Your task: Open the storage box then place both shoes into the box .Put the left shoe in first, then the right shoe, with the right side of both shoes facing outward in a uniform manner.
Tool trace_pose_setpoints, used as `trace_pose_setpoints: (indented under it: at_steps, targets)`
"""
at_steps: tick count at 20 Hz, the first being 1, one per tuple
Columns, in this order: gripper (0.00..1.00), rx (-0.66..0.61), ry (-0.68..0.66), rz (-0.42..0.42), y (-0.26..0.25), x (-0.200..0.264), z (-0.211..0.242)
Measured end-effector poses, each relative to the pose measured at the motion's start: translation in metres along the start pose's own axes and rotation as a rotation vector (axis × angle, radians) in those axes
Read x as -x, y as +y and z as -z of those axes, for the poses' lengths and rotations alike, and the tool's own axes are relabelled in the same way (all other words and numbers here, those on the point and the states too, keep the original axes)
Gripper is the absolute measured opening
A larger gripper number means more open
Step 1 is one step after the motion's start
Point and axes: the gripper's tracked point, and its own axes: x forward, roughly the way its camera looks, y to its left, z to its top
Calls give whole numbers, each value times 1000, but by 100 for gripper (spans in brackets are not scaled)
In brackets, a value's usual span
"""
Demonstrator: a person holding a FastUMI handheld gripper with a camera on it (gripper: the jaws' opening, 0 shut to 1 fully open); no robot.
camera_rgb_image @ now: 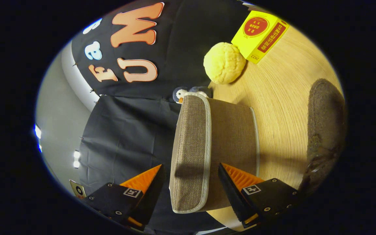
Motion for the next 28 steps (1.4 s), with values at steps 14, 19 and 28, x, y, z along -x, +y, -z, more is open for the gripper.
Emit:
trace_pose_setpoints:
  at_steps: [14, 19, 28]
  targets:
    - [56, -51, -133, -127, 33, 36, -22]
    - [1, -9, -183, -60, 40, 30, -20]
    - [1, 93, -280, -74, 137, 20, -19]
